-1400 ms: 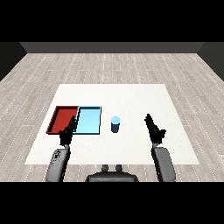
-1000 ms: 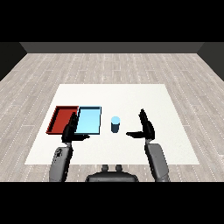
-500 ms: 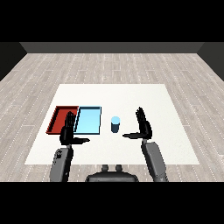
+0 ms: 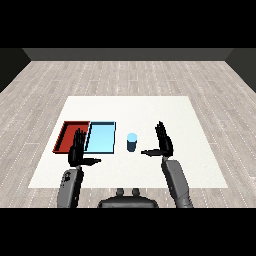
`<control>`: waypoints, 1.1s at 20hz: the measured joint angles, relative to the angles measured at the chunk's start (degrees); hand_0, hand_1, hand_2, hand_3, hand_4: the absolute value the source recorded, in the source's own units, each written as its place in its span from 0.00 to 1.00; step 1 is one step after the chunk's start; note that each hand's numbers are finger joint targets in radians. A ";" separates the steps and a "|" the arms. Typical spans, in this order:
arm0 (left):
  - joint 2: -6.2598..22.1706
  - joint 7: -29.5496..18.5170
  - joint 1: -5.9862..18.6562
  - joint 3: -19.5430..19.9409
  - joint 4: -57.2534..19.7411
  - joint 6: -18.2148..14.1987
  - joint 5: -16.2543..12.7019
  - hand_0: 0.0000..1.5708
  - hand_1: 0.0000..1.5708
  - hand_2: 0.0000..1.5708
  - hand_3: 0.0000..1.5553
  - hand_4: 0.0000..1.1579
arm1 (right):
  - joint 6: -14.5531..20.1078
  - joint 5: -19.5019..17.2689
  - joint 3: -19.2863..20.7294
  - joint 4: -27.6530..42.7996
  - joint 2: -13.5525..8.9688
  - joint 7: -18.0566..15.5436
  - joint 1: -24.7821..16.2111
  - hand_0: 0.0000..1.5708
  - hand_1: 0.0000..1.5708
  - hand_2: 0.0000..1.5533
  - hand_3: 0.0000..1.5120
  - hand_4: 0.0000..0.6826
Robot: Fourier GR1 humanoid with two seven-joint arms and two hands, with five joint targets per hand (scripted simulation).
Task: Pick the blue can and put it in the blue box
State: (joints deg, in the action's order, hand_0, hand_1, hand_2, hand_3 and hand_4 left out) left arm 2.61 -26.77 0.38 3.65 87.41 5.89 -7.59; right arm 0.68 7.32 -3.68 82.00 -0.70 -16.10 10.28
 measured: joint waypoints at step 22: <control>-0.31 1.99 -0.51 0.31 3.22 -0.02 -1.98 0.00 0.00 0.00 0.00 0.00 | 4.25 8.50 -2.84 -18.07 0.68 -3.40 7.53 0.00 0.00 0.00 0.00 0.00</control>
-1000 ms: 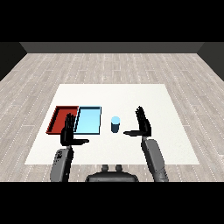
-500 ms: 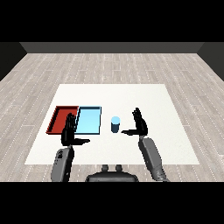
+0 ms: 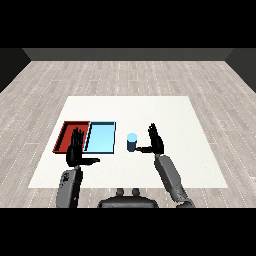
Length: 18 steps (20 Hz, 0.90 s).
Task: Pick the blue can and put it in the blue box
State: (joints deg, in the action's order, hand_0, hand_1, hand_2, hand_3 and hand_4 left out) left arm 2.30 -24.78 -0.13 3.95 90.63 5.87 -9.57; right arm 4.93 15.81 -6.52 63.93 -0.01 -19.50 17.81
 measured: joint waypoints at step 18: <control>-0.18 0.05 -0.63 -0.09 1.22 -0.93 0.42 0.00 0.00 0.00 0.00 0.00 | 3.57 10.07 -8.93 -15.39 0.00 -8.21 7.47 0.00 0.00 0.00 0.00 0.00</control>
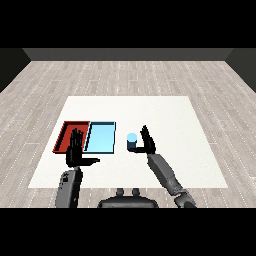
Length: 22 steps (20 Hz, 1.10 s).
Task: Pick the blue can and put it in the blue box
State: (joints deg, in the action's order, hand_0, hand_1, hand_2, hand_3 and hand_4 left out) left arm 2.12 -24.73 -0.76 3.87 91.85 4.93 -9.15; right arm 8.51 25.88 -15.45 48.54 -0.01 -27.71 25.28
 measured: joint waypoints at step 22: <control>0.12 -0.66 1.53 0.42 -1.84 -0.93 0.57 0.00 0.00 0.00 0.00 0.00 | 1.05 12.47 -9.09 -12.38 0.01 -5.88 9.08 0.00 0.00 0.00 0.00 0.00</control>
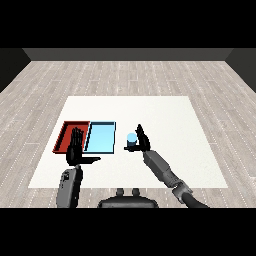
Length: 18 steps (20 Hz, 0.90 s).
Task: Pick the blue can and put it in the blue box
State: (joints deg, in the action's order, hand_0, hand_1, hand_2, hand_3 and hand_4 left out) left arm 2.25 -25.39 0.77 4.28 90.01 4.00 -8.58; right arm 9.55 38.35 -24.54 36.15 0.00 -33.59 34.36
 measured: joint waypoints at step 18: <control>0.49 0.39 -2.21 0.53 2.59 1.36 -1.45 0.00 0.00 0.00 0.00 0.00 | 6.71 11.53 -11.08 -7.64 0.00 -2.00 6.26 1.00 1.00 0.96 0.96 0.99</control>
State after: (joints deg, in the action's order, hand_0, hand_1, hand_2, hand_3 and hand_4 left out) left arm 2.74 -25.00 -1.44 4.81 92.59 5.36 -10.04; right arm 16.26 49.88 -35.63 28.51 0.00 -35.59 40.62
